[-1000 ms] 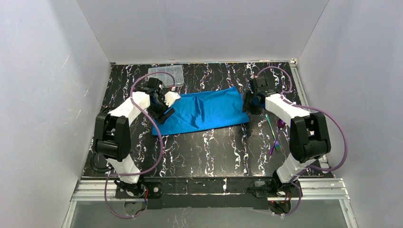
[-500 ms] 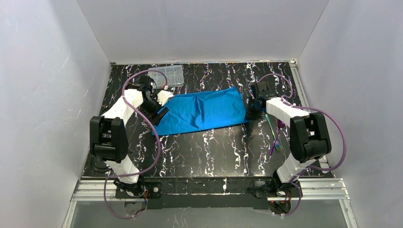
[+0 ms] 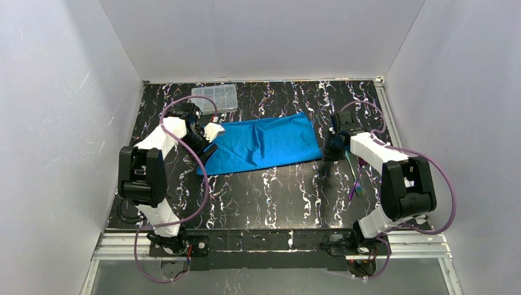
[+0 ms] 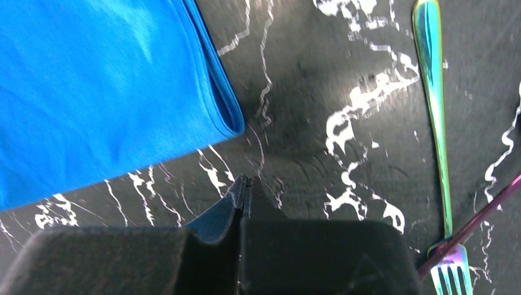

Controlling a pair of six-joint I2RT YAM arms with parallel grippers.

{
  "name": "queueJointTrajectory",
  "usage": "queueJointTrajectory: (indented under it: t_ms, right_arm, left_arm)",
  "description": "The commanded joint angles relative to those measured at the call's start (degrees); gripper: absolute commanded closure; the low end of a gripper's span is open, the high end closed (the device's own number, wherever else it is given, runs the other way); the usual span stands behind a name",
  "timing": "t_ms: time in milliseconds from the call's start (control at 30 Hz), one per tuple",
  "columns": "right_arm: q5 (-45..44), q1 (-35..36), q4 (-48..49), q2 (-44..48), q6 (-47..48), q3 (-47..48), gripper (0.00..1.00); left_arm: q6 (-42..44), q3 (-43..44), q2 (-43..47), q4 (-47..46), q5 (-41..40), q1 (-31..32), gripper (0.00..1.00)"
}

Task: Fold the napkin into a case and place the utensils inside
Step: Fold and flatten the napkin at the center of the board, then pick up the rectangle-folded napkin from the center of the board.

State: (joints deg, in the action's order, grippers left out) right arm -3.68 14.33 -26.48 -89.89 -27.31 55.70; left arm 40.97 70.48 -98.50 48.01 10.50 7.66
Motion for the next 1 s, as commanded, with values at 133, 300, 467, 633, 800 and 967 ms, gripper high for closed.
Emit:
queueJointTrajectory:
  t_ms: [133, 300, 467, 633, 800, 967]
  right_arm:
    - [0.09, -0.2, -4.0, 4.71, 0.56, -5.4, 0.81]
    - [0.65, -0.73, -3.65, 6.83, 0.86, -0.45, 0.46]
    - [5.21, -1.12, -0.44, 3.3, 0.32, 3.71, 0.43]
    - [5.62, -1.16, 1.27, -2.65, 0.93, 5.94, 0.47]
    - [6.06, -1.23, 2.55, -5.78, 1.07, 5.7, 0.49]
    - [7.72, -1.28, 4.58, -6.27, -0.24, 4.53, 0.64]
  left_arm:
    - [1.86, -1.0, 0.97, 2.49, 2.81, -0.1, 0.39]
    - [6.35, -0.74, 2.45, 9.13, 6.07, -0.19, 0.35]
    - [7.15, -2.08, 2.43, 10.04, 7.79, -0.19, 0.35]
    - [7.42, -3.73, 2.94, 9.31, 6.96, -0.19, 0.35]
    - [8.5, -4.84, 4.06, 8.6, 6.33, -0.93, 0.35]
    - [8.6, -4.27, 2.57, 8.64, 6.99, -2.62, 0.34]
